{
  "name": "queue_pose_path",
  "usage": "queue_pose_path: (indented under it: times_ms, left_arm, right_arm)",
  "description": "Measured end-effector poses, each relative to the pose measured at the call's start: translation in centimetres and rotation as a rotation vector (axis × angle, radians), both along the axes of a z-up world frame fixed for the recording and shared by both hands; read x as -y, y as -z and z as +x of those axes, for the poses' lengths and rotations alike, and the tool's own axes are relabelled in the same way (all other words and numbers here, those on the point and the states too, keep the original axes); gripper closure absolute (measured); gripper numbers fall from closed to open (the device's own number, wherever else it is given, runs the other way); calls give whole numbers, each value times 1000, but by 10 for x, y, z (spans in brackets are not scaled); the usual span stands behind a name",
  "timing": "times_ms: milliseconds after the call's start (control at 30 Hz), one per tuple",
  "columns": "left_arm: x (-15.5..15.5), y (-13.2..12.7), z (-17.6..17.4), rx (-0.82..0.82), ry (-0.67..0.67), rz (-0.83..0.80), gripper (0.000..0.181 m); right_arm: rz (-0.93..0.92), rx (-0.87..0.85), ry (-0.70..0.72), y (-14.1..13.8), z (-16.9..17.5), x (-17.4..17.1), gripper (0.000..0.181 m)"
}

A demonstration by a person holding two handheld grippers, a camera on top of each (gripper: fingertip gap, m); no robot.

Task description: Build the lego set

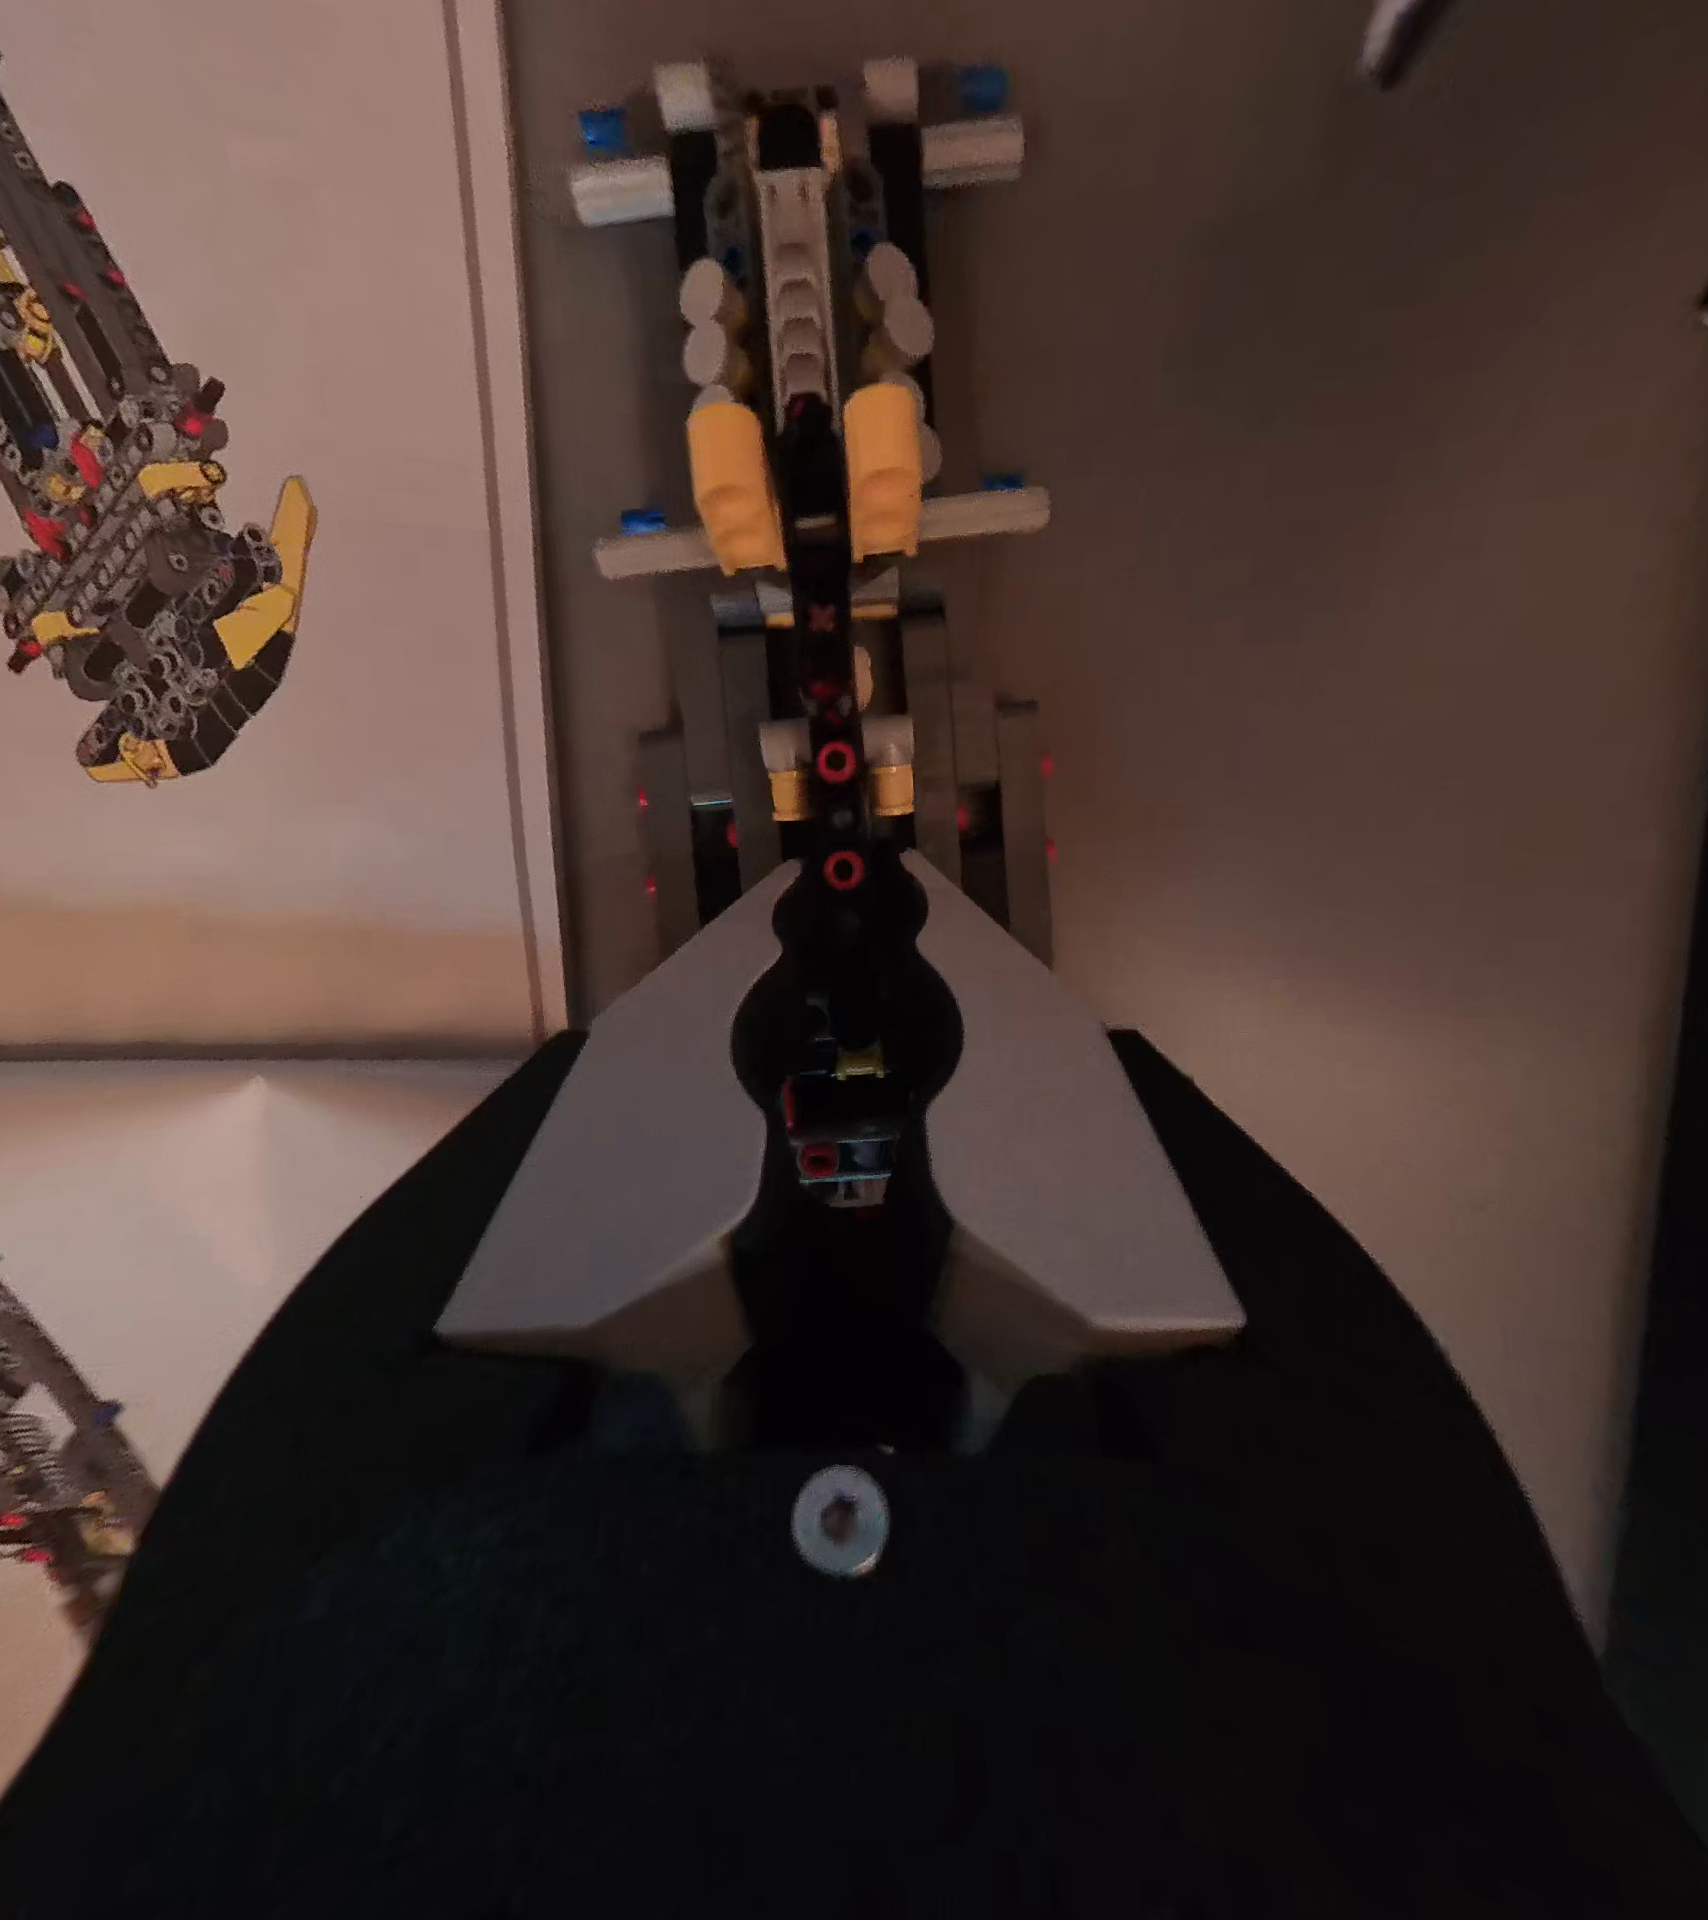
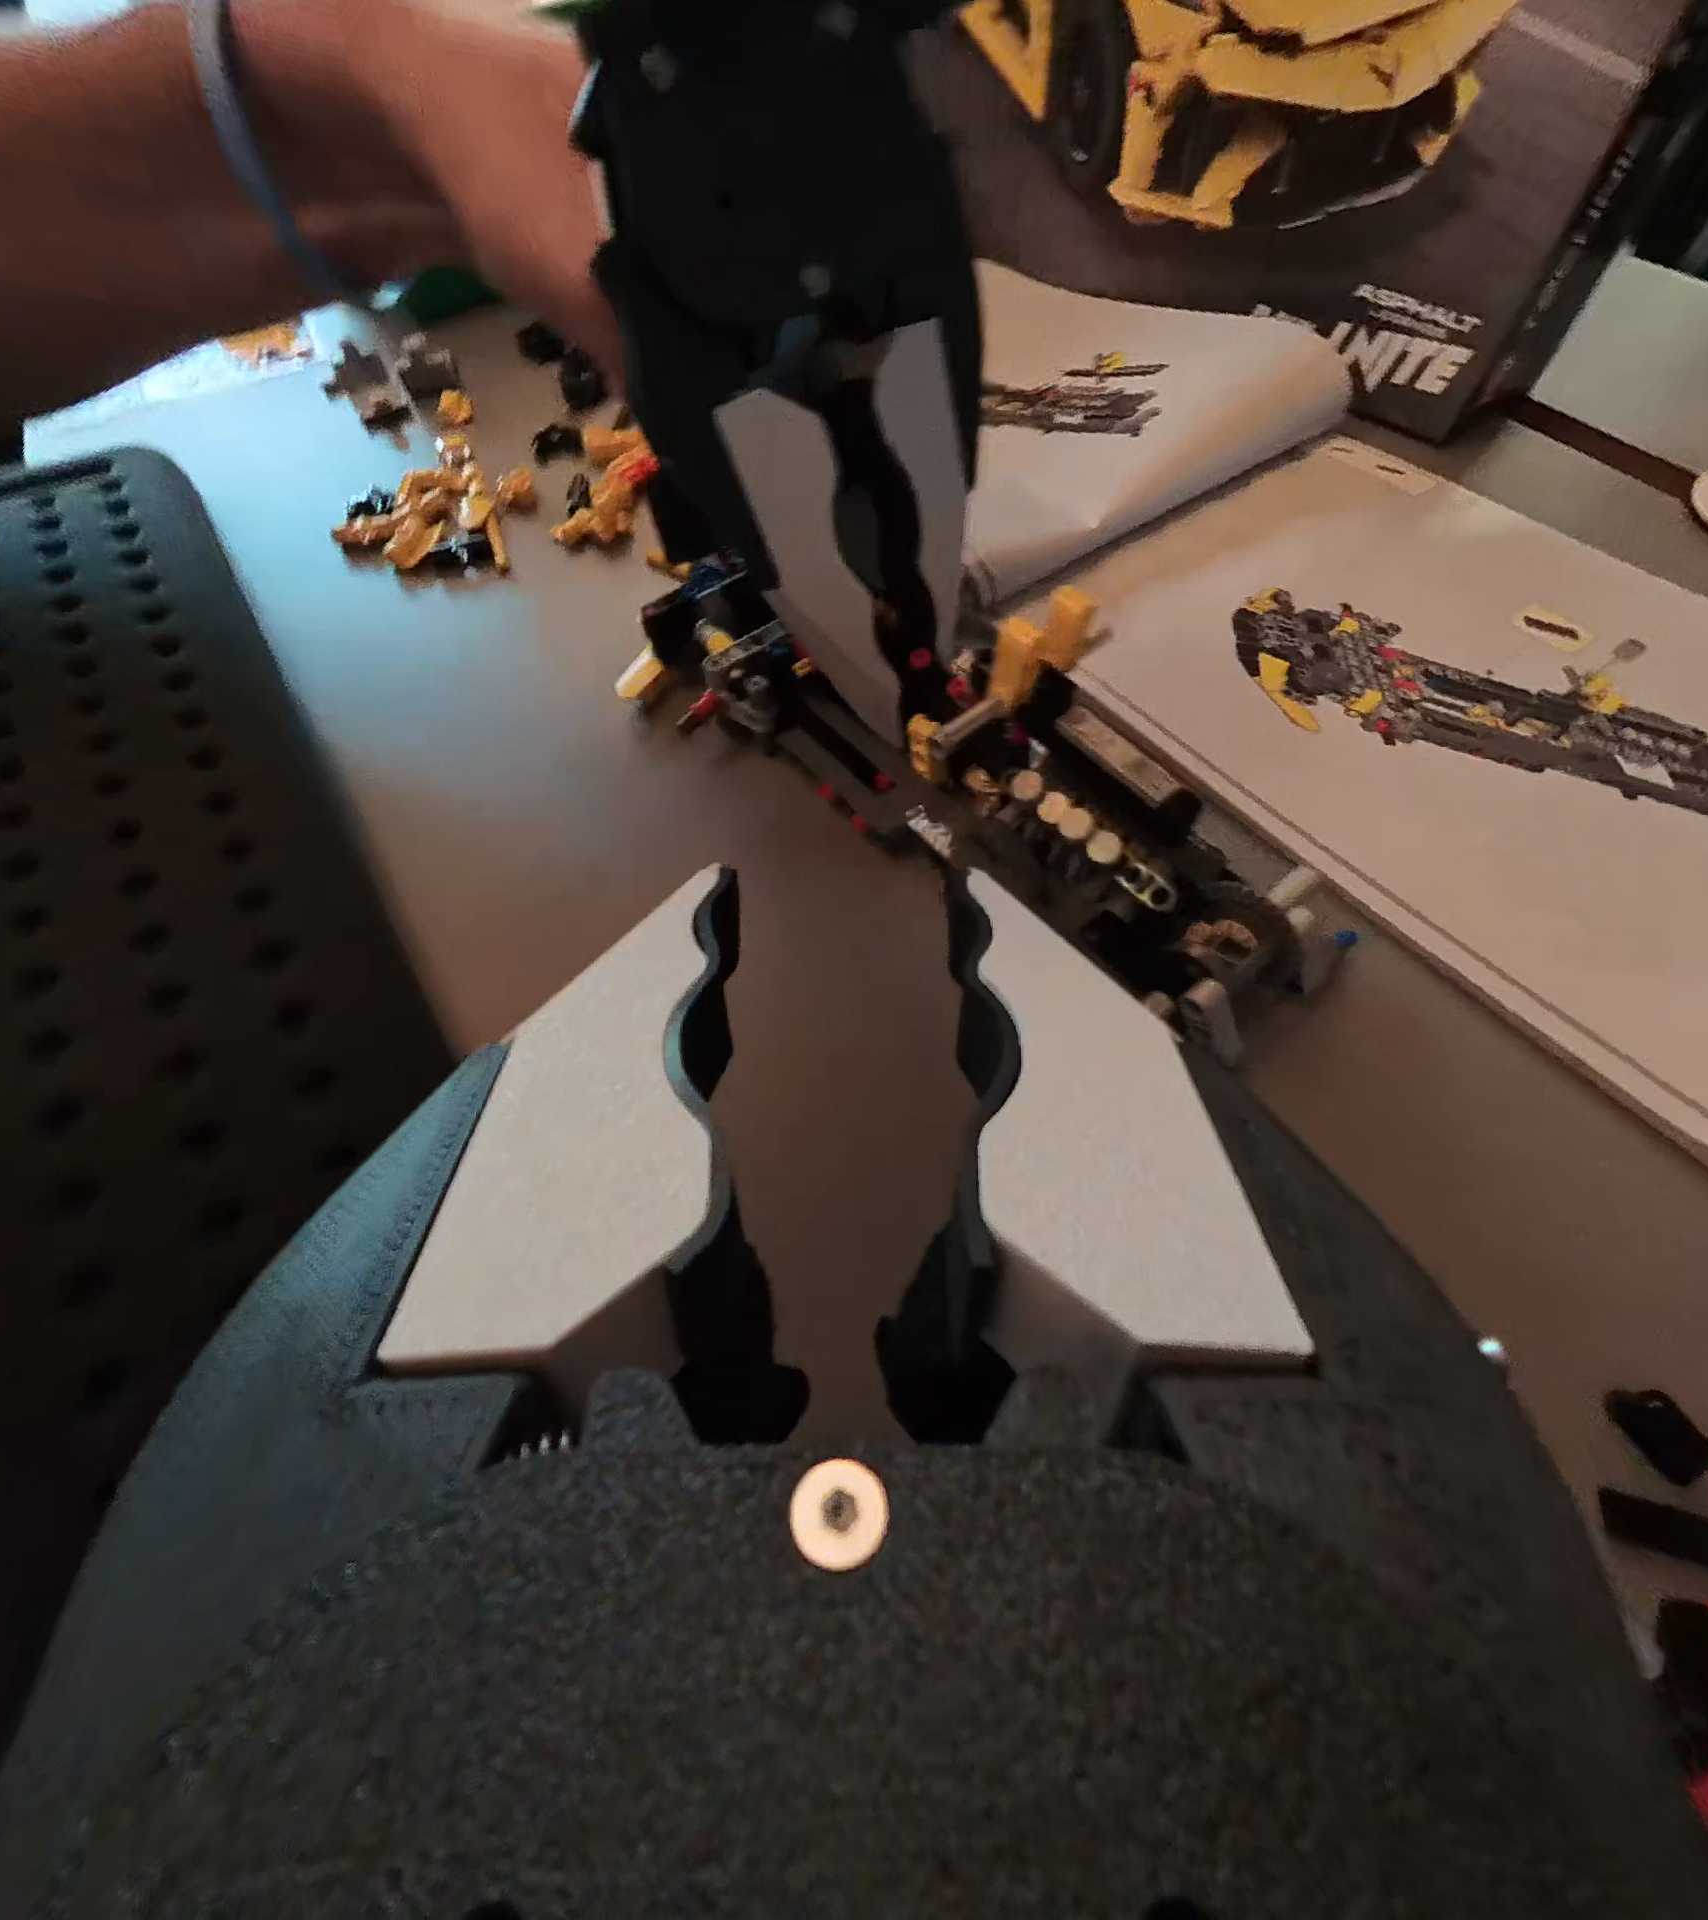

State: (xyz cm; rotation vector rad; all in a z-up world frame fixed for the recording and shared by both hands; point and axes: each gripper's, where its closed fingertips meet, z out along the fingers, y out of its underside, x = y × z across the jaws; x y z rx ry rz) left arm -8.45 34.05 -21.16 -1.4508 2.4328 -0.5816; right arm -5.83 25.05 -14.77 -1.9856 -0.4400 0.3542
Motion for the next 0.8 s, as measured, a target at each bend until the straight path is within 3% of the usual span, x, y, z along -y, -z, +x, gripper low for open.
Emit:
queue_pose_path:
  times_ms: [33, 333, 467, 600, 700, 800]
  left_arm:
    - [1, -1, -1, 16, -16, -31, 176]
    - [13, -51, 0, 209, -122, -412, 175]
    - [18, -70, 5, 277, -149, -535, 175]
    - [21, -74, 10, 287, -159, -505, 175]
    - [22, -79, 14, 283, -185, -468, 175]
    - [10, -79, 23, 309, -285, -338, 176]
  right_arm:
    - [-1, -36, 16, -2, 3, -1, 141]
    - [167, -296, 72, -41, 10, -3, 137]
    - [217, -570, 152, -52, 18, -15, 123]
    - [88, -795, 158, -38, -1, -43, 100]
    - [94, -919, 190, -44, -5, -62, 91]
    - [128, -1083, 284, -50, 11, -74, 105]
